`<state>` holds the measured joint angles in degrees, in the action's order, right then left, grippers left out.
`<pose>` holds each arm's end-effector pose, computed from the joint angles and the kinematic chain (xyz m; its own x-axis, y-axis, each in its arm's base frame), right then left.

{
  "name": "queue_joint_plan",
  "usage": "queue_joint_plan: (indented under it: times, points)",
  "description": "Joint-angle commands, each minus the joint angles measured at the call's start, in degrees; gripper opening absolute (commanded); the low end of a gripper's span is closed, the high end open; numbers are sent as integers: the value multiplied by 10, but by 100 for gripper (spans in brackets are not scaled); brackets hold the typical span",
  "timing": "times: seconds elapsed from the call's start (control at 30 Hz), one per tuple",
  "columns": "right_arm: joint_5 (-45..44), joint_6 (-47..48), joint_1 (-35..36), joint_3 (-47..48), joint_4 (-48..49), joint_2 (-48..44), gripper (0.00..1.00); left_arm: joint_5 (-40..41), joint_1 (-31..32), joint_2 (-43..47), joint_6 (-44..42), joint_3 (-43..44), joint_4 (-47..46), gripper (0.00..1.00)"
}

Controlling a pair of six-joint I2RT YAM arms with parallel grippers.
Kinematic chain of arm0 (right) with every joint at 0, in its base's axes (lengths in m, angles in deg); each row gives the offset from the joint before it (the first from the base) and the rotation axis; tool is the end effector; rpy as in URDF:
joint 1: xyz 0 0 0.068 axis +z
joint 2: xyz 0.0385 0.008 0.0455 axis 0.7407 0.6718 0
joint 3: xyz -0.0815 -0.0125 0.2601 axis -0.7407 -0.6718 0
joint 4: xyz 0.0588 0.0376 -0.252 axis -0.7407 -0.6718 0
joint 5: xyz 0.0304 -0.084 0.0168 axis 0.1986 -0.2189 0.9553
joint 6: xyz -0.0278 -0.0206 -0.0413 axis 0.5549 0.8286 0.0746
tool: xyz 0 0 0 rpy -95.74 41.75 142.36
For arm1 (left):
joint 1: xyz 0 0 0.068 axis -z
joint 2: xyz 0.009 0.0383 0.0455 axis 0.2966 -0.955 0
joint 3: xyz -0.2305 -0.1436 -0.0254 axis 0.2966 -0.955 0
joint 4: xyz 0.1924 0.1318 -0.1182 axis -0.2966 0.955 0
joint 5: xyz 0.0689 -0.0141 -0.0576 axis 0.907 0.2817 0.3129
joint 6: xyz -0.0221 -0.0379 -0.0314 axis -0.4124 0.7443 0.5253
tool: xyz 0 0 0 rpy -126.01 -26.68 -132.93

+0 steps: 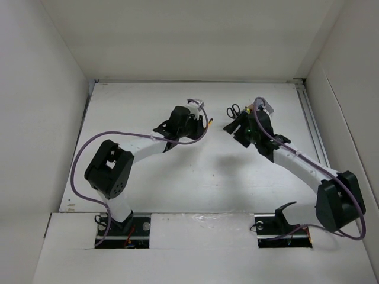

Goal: Sort the stationery into containers
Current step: Pick up the stationery from the center of the board, then place the stationery in the storage box.

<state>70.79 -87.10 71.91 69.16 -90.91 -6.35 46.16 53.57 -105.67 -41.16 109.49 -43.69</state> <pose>0.2614 0.1139 0.2563 -0.5628 0.6498 -0.5109 0.2110 0.7105 0.6713 0.3154 -0.2396 0.2254 -0.4750 0.0896 -0.8754 0.6270 0.7325 -0.2653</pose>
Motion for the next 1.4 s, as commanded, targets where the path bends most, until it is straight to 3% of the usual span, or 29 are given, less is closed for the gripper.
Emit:
queue_joint_plan:
  times: [0.0,0.13,0.43,0.47,0.6,0.77,0.83,0.93,0.97,1.03,1.07,1.37]
  points:
    - [50,4,7,41,41,28,71,-76,4,40,38,-40,-87,0]
    - [50,-2,20,64,46,64,75,-121,4,46,50,-57,-113,0]
    - [68,-2,26,98,58,125,73,-182,4,52,62,-70,-135,0]
    - [68,-2,26,98,58,135,71,-190,4,52,62,-70,-141,0]
    - [74,-2,26,105,58,143,41,-190,4,71,62,-76,-141,0]
    - [58,-2,32,110,58,143,11,-190,4,71,62,-81,-146,3]
    - [47,-2,32,110,58,131,3,-190,4,71,68,-81,-146,14]
    - [14,-2,27,110,51,117,0,-182,4,89,68,-96,-151,39]
    - [-7,-2,19,116,33,117,0,-174,4,104,68,-96,-151,55]
    - [-41,-2,11,122,20,111,0,-167,4,120,68,-108,-151,71]
    - [-63,5,11,130,9,103,0,-167,4,127,68,-108,-151,100]
    - [-432,-1,-12,188,-113,98,0,-141,4,166,68,-120,-136,100]
